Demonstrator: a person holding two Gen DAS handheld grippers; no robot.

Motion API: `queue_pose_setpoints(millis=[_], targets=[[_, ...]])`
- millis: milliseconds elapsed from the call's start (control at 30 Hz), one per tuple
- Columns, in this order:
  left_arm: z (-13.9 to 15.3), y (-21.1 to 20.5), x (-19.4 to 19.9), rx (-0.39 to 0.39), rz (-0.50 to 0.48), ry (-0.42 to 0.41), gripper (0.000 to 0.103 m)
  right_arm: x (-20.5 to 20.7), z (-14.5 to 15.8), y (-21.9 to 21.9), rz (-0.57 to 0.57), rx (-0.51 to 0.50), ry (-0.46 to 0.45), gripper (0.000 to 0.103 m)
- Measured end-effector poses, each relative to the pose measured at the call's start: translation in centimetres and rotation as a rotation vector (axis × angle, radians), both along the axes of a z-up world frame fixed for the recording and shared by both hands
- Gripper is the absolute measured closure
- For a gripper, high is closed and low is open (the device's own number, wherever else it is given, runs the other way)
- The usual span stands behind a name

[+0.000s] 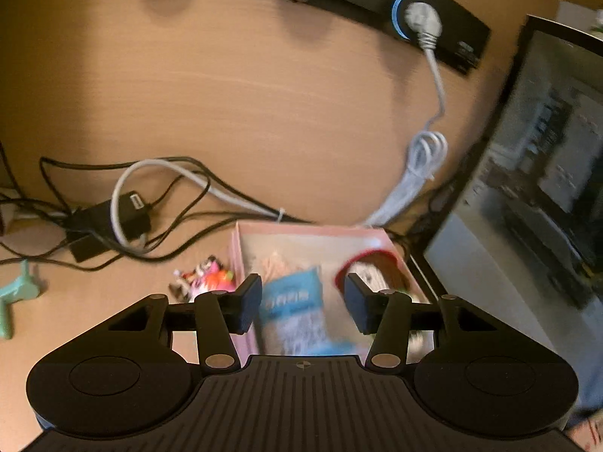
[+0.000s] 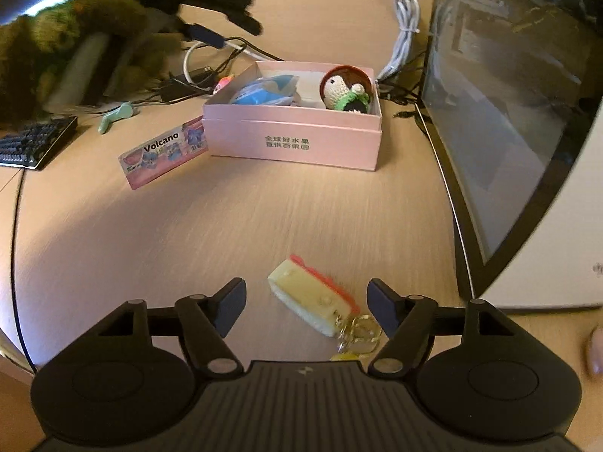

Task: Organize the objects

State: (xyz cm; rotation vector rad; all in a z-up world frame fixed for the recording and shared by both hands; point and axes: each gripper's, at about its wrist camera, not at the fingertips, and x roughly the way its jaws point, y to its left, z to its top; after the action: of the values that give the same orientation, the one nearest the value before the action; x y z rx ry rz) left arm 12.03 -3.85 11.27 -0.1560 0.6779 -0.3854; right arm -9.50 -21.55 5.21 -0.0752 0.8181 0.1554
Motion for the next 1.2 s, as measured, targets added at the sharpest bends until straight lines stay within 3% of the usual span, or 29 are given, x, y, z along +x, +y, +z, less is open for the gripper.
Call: queue_pose_setpoints(millis=[100,200,267,400,500,667,900,933,967,1000,1200], targets=[[-0.6,1.9,-3.1,-0.018,-0.047,0.041,0.050,0.1,-0.6,-0.2,-0.062,-0.005,0.013,0.031],[-2.2,3.7,-6.4,0.002,-0.062,0.097,0.050,0.8,-1.1,-0.7,-0.163,0.052,0.051,0.031],[-3.2,5.1,-7.7,-0.004,-0.052,0.143,0.050,1.0,-1.1,-0.4,-0.202,0.077,0.031,0.031],[-4.7,7.6,-9.3,-0.018,-0.002,0.214,0.050,1.0,-1.4,1.1,-0.204,-0.022,-0.011,0.031],[-5.2,8.8,-10.2,-0.035,0.005,0.233,0.050,0.6,-1.2,1.2,-0.266,-0.004,-0.017,0.031],[-4.8,10.1,-11.7,-0.035,-0.044,0.238,0.050,-0.2,-0.6,2.2,-0.453,0.063,-0.133,0.026],[-5.0,14.0,-13.7,0.046,-0.065,0.260,0.050,0.4,-3.1,3.9,-0.579,0.068,-0.139,0.026],[-5.1,14.7,-13.9,0.049,-0.056,0.261,0.050,0.6,-3.4,4.0,-0.590,0.062,-0.140,0.029],[-5.1,15.4,-14.0,0.045,-0.042,0.263,0.050,0.8,-3.6,4.1,-0.597,0.059,-0.139,0.040],[-5.1,16.1,-14.0,0.037,-0.025,0.266,0.050,0.9,-3.7,4.1,-0.592,0.060,-0.139,0.044],[-4.7,17.8,-14.3,-0.017,0.036,0.270,0.050,0.8,0.2,4.2,-0.439,0.089,-0.148,0.045]])
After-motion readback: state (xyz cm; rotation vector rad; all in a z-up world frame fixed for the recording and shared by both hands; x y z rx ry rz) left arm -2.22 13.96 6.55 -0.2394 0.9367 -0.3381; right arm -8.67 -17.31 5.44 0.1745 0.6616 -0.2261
